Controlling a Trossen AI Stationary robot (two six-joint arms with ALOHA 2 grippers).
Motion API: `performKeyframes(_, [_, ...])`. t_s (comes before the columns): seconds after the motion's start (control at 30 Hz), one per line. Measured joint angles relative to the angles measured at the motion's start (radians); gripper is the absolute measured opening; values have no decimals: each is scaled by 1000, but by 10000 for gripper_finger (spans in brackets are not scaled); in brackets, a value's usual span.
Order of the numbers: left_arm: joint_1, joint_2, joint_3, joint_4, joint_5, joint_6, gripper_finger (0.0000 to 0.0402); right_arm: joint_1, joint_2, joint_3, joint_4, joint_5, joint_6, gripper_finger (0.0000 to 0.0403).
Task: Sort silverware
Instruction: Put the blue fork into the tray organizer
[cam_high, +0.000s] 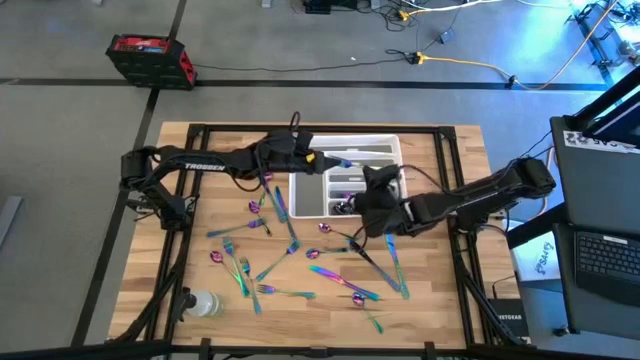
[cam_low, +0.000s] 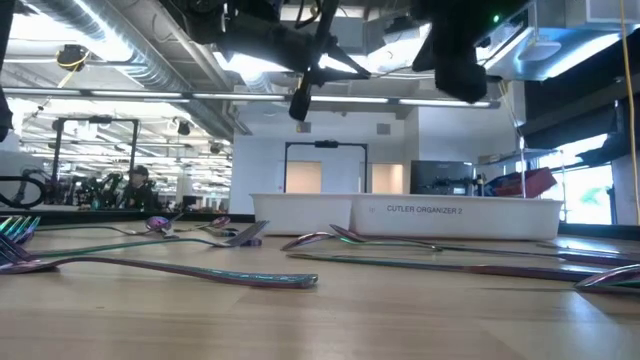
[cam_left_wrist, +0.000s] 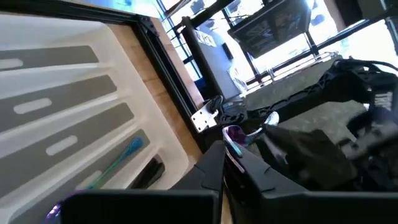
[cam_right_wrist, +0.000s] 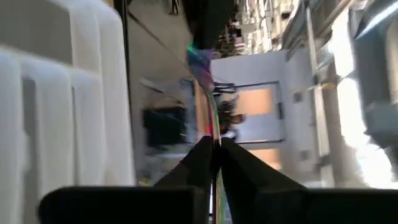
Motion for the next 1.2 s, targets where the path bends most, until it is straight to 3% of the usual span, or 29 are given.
performKeyframes(0.23, [8, -1, 0, -11, -42, 3, 0, 0, -160, 0, -212, -151, 405, 121])
performKeyframes(0.43, [10, 6, 0, -69, -140, -4, 0, 0, -282, 0, -371, -170, 632, 177])
performKeyframes(0.73, [-4, 84, 1, -81, -251, -185, 0, 0, -373, -1, -707, -63, 931, 183])
performKeyframes(1.03, [-31, 172, 1, -93, -296, -350, 0, -13, -392, -2, -942, -42, 1279, 183])
performKeyframes(1.2, [-61, 174, 50, -252, -357, -382, 0, -44, -394, -23, -1004, -58, 1349, 183])
